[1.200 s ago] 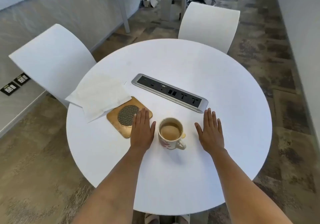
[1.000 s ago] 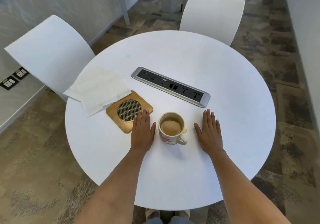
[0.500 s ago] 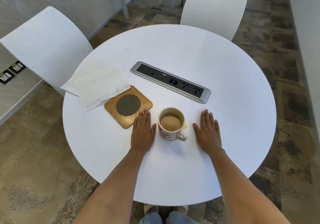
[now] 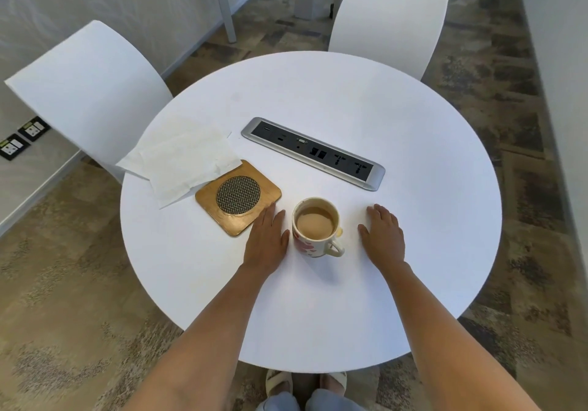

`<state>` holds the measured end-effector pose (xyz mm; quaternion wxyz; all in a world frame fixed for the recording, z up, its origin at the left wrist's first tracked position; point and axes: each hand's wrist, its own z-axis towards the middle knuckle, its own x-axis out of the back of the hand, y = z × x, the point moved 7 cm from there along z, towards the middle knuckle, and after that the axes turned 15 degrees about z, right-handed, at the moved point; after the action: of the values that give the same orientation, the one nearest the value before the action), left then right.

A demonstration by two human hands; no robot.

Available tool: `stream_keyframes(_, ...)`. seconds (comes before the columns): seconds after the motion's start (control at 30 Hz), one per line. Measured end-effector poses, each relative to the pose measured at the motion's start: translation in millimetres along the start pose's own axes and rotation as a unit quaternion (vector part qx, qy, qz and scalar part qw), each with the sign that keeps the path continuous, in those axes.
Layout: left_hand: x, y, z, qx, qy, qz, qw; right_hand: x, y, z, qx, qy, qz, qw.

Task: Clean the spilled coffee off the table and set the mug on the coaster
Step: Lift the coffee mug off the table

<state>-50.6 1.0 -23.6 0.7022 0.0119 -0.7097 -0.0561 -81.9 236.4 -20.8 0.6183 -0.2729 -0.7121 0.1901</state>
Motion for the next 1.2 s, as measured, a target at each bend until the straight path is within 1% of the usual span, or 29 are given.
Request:
stream_keyframes(0.07,4.1,2.2,-2.1,-0.010,0.008,-0.055,0.998,3.3,-6.0,-0.2,-0.019,0.004,0.052,0.998)
stream_keyframes(0.13,6.4,4.7,-3.8,-0.013,-0.004,-0.117,0.993,6.2,-13.3,-2.5,-0.026,0.014,0.126,0.992)
stream_keyframes(0.2,10.5,10.2,-4.3,-0.032,-0.023,-0.195,0.980,9.4,-23.8,-7.9,-0.008,0.025,0.187,0.982)
stream_keyframes(0.27,18.5,15.7,-3.6,-0.053,-0.025,-0.265,0.962,11.5,-36.7,-14.8,0.019,0.025,0.226,0.974)
stream_keyframes(0.4,32.4,21.7,-4.4,-0.057,-0.031,-0.313,0.948,12.8,-60.0,-26.0,0.058,0.013,0.275,0.960)
stream_keyframes(0.53,44.0,27.4,-4.6,-0.071,-0.031,-0.353,0.932,13.3,-73.3,-32.9,0.068,-0.008,0.287,0.955)
stream_keyframes(0.7,42.4,29.8,-2.7,-0.071,-0.048,-0.387,0.918,7.7,-87.7,-41.4,0.096,-0.062,0.270,0.956)
stream_keyframes(0.87,40.2,34.6,-1.3,-0.058,-0.056,-0.395,0.915,-0.6,-90.4,-42.6,0.071,-0.105,0.238,0.963)
stream_keyframes(1.03,29.5,37.1,-3.7,-0.025,-0.062,-0.419,0.906,-7.2,-86.7,-48.8,0.050,-0.098,0.231,0.967)
stream_keyframes(1.2,30.2,36.6,-2.7,-0.029,-0.061,-0.426,0.902,-10.8,-87.4,-49.7,0.051,-0.095,0.234,0.966)
